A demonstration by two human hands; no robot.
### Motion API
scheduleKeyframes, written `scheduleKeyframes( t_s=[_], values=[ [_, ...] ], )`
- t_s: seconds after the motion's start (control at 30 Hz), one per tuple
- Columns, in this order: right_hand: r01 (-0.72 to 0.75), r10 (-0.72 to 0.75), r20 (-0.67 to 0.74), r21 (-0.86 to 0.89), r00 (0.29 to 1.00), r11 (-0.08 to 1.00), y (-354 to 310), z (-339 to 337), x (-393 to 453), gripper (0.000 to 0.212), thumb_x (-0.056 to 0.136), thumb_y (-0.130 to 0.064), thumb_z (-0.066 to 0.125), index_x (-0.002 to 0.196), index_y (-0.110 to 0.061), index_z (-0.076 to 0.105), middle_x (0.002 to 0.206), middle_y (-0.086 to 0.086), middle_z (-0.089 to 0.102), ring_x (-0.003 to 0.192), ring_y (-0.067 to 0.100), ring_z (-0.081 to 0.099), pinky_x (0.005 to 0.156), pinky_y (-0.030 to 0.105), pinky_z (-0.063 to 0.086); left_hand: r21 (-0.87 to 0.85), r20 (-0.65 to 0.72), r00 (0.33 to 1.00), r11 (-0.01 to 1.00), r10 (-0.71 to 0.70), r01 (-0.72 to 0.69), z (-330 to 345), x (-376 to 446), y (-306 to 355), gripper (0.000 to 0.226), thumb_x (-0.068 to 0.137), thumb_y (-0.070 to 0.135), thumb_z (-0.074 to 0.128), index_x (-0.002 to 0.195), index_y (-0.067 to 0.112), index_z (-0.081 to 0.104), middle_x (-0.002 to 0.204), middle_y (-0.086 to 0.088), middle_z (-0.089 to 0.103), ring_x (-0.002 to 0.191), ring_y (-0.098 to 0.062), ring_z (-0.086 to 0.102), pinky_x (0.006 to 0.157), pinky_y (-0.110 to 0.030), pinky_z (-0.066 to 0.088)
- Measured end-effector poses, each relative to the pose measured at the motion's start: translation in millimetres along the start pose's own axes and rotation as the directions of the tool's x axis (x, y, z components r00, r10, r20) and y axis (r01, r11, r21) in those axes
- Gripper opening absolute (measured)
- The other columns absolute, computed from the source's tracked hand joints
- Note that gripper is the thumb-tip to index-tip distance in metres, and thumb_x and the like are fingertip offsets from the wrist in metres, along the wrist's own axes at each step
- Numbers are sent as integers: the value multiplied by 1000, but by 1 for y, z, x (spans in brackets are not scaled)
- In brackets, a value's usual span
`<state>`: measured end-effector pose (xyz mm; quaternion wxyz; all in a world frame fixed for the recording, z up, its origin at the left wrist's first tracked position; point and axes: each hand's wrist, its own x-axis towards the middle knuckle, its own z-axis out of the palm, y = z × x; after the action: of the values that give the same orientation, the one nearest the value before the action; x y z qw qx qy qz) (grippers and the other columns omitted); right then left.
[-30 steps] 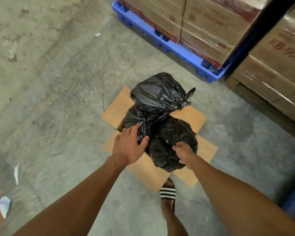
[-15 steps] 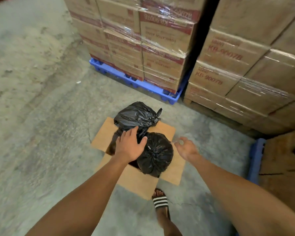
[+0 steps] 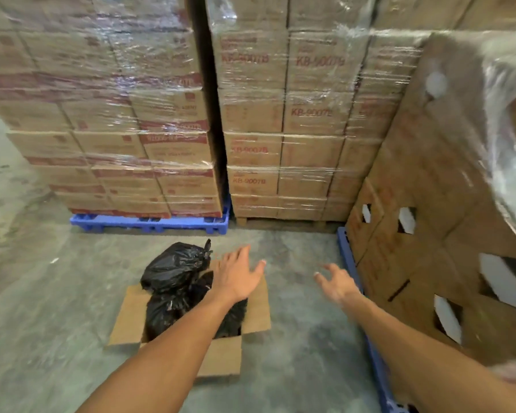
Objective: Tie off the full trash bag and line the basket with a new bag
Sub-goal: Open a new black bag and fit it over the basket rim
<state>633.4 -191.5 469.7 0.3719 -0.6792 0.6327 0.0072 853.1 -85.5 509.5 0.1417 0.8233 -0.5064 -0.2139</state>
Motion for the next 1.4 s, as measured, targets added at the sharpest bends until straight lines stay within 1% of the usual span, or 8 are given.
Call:
scheduleKeyframes(
  t_s=[0.23,0.37,0.6,0.8,0.9,1.03,1.23,1.4],
  values=[
    [-85,96,-66,143,993,986,145,-56,-91,69,87,-61,43,143,-21,39,136,16,51,119,37,54,101,49,45,18,117,976,982,182,-186,71,-69,113,70,93,62,36,151,25,28,155,-5,39,143,-28,33,115,-46,27],
    [-111,135,-138,169,981,979,226,-80,-159,66,93,-52,44,146,-13,36,143,20,47,129,37,48,106,42,40,32,178,948,962,263,-273,123,-127,179,68,92,63,37,149,25,33,152,-5,44,140,-27,36,113,-46,28],
    [-159,223,-239,259,945,953,403,-106,-291,52,94,-41,51,136,-10,49,133,22,57,123,35,55,101,37,42,-36,318,877,929,360,-368,231,-256,299,69,92,66,33,150,28,29,155,-2,38,143,-28,34,114,-51,27],
    [-255,347,-236,349,907,902,535,-125,-376,51,97,-33,51,139,-5,47,142,18,52,128,33,51,104,37,38,-46,422,791,882,442,-468,320,-357,383,67,92,63,37,147,26,35,151,-7,45,138,-30,41,111,-49,33],
    [-314,414,-228,372,881,874,592,-134,-391,50,97,-29,52,139,-2,46,140,22,53,127,34,52,105,36,37,-47,461,756,863,465,-503,360,-379,417,66,89,62,40,144,25,38,148,-7,48,136,-30,45,109,-46,36],
    [-381,479,-177,399,860,834,669,-147,-388,51,94,-35,52,136,-6,48,132,23,59,119,36,58,102,45,44,-47,554,698,854,454,-518,425,-384,468,70,87,64,39,144,24,38,149,-7,47,134,-32,46,108,-51,37],
    [-472,552,-114,394,826,789,769,-185,-369,53,96,-29,52,142,-4,43,143,18,51,131,33,50,109,38,38,-59,652,626,851,429,-521,525,-386,552,67,95,56,41,150,19,31,154,-10,41,138,-34,43,111,-51,37],
    [-520,573,-76,336,816,785,853,-208,-351,48,95,-27,52,138,-5,47,138,20,55,125,35,53,100,36,40,-123,705,576,871,414,-475,591,-400,606,59,96,51,43,146,20,35,150,-7,46,130,-34,50,108,-50,40]
  ],
)
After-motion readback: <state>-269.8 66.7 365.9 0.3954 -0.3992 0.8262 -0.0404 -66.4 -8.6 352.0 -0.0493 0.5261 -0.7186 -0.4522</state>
